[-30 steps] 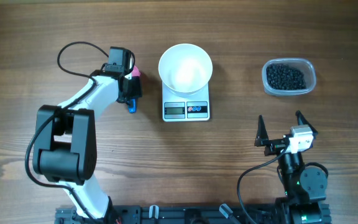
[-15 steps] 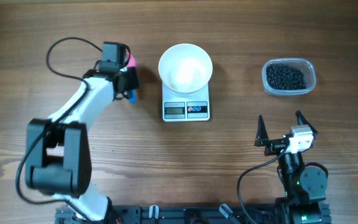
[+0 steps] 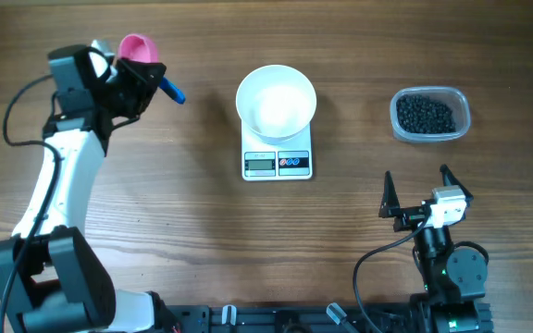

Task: Scoop item into bowl and weigh 150g on scale
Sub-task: 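Lift the pink scoop up with the left gripper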

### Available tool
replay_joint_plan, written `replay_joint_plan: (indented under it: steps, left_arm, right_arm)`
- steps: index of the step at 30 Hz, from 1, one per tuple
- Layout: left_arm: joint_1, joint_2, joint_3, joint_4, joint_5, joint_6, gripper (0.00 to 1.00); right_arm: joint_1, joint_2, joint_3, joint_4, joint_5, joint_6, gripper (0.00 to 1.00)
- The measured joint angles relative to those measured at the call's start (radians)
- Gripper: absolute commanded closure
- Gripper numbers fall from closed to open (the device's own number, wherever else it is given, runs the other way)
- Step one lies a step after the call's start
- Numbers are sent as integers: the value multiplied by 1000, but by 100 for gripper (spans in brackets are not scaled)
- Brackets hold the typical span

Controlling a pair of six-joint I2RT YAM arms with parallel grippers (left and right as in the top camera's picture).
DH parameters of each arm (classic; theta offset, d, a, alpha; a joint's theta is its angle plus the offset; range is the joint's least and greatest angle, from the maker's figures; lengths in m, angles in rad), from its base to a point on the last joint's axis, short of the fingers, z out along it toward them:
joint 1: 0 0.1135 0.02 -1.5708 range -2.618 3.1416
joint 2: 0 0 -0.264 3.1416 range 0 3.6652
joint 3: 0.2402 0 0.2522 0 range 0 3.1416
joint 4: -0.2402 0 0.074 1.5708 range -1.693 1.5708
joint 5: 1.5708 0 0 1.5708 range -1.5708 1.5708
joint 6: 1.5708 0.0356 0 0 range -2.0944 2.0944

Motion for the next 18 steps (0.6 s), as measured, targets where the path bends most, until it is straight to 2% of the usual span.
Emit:
replay_joint_plan:
  steps: [4,9,13,18]
  left_arm:
    - [5,0,0,0,114,-150,96]
    - [-8,0,0,1,211,-315,96]
    - [-18,0,0,2,255,-388,96]
    - [-55,0,-1,45,276,-419,96]
  right_arm:
    - [0,0,0,0,0,-2,0]
    - [0,0,0,3,0,-39,0]
    - [0,0,0,47,-28,-52,0]
    - [0,0,2,91,-119,-18,0]
